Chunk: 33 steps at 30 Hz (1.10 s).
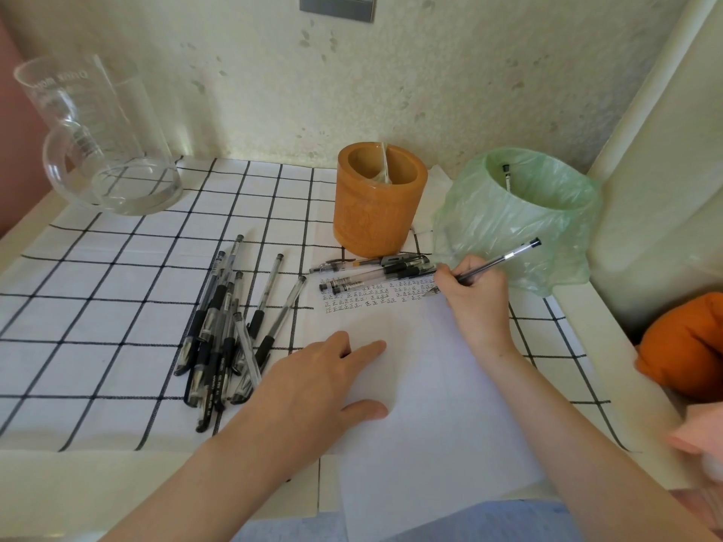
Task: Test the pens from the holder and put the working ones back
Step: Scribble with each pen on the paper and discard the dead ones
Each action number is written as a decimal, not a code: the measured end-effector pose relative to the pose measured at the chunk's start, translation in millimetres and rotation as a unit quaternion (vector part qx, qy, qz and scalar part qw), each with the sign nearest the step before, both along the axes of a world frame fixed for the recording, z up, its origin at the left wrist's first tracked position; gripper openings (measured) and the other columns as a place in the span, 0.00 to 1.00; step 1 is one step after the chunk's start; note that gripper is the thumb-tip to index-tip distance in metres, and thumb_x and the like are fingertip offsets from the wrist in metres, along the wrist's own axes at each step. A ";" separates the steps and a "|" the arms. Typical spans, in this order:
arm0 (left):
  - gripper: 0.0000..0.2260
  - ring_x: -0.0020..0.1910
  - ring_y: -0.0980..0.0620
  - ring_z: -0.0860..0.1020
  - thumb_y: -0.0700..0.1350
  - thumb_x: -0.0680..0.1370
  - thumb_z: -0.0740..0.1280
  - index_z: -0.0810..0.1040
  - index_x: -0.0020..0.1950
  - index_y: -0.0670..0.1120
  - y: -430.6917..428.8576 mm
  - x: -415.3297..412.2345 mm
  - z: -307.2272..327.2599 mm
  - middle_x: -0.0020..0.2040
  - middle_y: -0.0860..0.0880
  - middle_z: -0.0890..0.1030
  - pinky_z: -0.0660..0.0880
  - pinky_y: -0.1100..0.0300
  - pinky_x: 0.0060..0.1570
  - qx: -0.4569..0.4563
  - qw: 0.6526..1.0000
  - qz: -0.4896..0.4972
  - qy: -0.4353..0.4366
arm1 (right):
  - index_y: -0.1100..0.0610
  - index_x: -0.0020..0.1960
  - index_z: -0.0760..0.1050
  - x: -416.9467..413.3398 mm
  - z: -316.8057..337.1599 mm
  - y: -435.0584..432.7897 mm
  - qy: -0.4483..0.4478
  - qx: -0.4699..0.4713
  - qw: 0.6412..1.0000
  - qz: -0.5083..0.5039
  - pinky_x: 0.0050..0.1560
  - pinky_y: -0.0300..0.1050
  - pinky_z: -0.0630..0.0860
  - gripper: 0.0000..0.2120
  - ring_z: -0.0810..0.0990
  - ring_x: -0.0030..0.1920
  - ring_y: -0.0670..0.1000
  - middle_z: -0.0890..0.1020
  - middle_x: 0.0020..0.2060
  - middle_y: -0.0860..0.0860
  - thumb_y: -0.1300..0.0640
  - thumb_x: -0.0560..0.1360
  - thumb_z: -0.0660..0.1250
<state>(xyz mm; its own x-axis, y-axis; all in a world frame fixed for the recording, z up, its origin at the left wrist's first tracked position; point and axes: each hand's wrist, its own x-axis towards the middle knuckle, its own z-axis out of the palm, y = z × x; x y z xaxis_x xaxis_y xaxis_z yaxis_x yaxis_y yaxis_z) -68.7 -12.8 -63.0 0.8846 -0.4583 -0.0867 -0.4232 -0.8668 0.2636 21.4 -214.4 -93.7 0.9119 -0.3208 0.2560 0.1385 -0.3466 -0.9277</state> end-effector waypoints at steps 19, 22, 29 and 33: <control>0.30 0.43 0.58 0.63 0.64 0.76 0.55 0.49 0.74 0.61 0.2 -0.3 0.7 0.47 0.57 0.59 0.61 0.64 0.41 0.001 1.000 -0.001 0.003 | 0.58 0.30 0.65 1.6 -1.7 -2.1 0.002 -0.002 1.000 0.002 0.28 0.38 0.61 0.16 0.63 0.26 0.47 0.66 0.24 0.53 0.65 0.72 0.67; 0.29 0.43 0.58 0.62 0.64 0.76 0.55 0.49 0.74 0.61 -0.4 -0.2 1.1 0.47 0.56 0.59 0.61 0.64 0.41 0.004 1.000 0.000 0.005 | 0.58 0.29 0.64 1.3 -1.8 -1.5 0.002 -0.008 1.000 0.005 0.28 0.39 0.61 0.17 0.62 0.27 0.48 0.65 0.24 0.53 0.66 0.72 0.67; 0.30 0.43 0.58 0.63 0.64 0.76 0.55 0.48 0.74 0.60 -0.2 0.6 0.1 0.46 0.56 0.59 0.62 0.64 0.42 0.010 1.000 -0.002 0.003 | 0.58 0.29 0.63 -0.1 0.6 0.1 -0.010 -0.004 1.000 0.009 0.27 0.34 0.59 0.18 0.61 0.24 0.43 0.63 0.23 0.49 0.68 0.71 0.67; 0.29 0.43 0.58 0.62 0.64 0.76 0.55 0.48 0.74 0.60 -0.4 0.1 0.3 0.47 0.56 0.59 0.62 0.64 0.42 0.017 1.000 0.002 0.004 | 0.56 0.28 0.61 0.1 1.6 0.9 -0.019 -0.015 1.000 0.004 0.26 0.33 0.59 0.19 0.60 0.23 0.41 0.62 0.22 0.48 0.69 0.71 0.66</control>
<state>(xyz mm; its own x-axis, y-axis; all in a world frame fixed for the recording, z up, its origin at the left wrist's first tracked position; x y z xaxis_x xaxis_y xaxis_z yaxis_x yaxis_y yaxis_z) -68.6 -13.2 -62.7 0.8852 -0.4523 -0.1086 -0.4187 -0.8765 0.2378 21.5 -213.5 -92.1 0.9042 -0.3044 0.2995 0.1758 -0.3738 -0.9107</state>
